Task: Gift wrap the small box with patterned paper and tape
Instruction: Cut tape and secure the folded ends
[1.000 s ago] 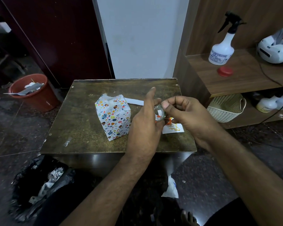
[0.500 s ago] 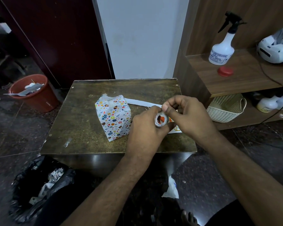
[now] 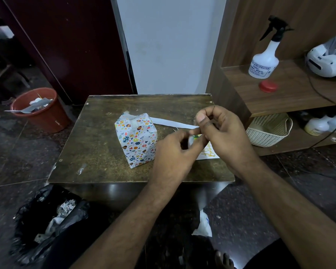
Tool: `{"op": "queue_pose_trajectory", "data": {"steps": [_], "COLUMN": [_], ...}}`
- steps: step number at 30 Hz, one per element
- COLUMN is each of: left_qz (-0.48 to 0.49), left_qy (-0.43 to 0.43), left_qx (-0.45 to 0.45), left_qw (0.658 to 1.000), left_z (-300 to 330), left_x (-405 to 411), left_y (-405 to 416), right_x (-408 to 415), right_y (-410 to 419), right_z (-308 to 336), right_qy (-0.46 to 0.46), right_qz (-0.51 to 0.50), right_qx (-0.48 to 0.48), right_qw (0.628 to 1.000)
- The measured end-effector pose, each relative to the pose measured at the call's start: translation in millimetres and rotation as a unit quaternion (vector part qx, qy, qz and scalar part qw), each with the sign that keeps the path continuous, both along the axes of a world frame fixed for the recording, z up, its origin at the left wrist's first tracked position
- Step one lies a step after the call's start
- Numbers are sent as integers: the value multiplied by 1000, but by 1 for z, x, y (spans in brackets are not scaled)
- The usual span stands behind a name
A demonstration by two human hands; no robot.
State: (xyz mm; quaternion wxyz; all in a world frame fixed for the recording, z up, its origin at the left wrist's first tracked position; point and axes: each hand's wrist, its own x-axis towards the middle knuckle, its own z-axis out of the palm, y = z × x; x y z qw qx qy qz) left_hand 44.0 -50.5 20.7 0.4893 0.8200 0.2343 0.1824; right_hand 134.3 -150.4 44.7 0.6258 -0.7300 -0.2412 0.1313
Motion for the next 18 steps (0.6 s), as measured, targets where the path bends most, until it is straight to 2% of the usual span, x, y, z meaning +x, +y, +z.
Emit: {"op": "queue_pose_trajectory", "data": {"steps": [5, 11, 18], "left_qz": [-53, -69, -84], "left_qy": [-125, -167, -196], "left_qx": [-16, -67, -196], "left_qw": [991, 981, 957], "left_z": [-4, 0, 8], "left_x": [-2, -2, -2], "left_y": [2, 0, -2], "right_x": [1, 4, 5], "right_y": [0, -1, -2], "right_z": [2, -1, 0], "right_qy": [-10, -14, 37], "right_qz": [4, -17, -40], "right_qx": [9, 15, 60], "right_qw": [1000, 1000, 997]}}
